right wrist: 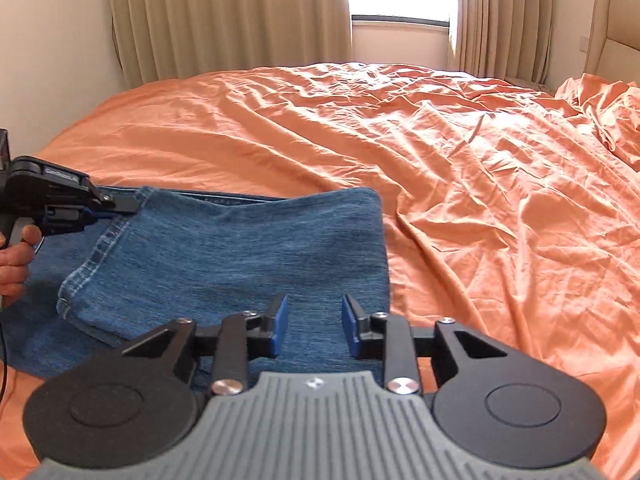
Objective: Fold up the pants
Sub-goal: 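Lay the leg hems onto the waistband with the right tool and release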
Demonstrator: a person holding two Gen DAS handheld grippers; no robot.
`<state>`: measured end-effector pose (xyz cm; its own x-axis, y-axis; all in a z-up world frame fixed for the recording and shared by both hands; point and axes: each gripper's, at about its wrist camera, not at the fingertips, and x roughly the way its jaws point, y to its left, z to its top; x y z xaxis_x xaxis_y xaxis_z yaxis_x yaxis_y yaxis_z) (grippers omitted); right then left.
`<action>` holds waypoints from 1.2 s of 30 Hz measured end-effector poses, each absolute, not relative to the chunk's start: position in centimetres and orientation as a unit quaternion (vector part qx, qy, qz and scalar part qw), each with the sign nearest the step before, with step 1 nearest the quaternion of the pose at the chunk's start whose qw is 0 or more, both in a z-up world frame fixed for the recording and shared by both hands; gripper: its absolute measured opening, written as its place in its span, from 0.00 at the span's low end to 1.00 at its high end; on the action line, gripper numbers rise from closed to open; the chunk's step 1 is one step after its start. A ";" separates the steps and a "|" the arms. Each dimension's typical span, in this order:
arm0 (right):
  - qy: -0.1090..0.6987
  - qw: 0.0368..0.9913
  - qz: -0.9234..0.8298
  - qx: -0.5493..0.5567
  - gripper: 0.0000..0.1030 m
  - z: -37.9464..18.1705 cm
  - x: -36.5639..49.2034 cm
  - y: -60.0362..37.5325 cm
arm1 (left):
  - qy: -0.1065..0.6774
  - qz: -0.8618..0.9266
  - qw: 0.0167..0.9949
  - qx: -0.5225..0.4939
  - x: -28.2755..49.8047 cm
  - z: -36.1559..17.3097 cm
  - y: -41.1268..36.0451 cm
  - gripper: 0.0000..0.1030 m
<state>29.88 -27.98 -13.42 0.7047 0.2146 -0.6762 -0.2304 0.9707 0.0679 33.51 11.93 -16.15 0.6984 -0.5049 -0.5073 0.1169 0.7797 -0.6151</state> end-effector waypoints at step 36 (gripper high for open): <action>0.386 0.909 0.153 -0.024 0.00 -15.5 29.2 -29.2 | 0.409 -0.121 0.898 -0.108 25.4 -13.7 8.1 0.12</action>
<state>29.20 -29.18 -15.45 0.6554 0.2593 -0.7093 -0.2962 0.9522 0.0744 25.41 8.06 -13.66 0.6366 -0.3047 -0.7084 0.1288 0.9478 -0.2918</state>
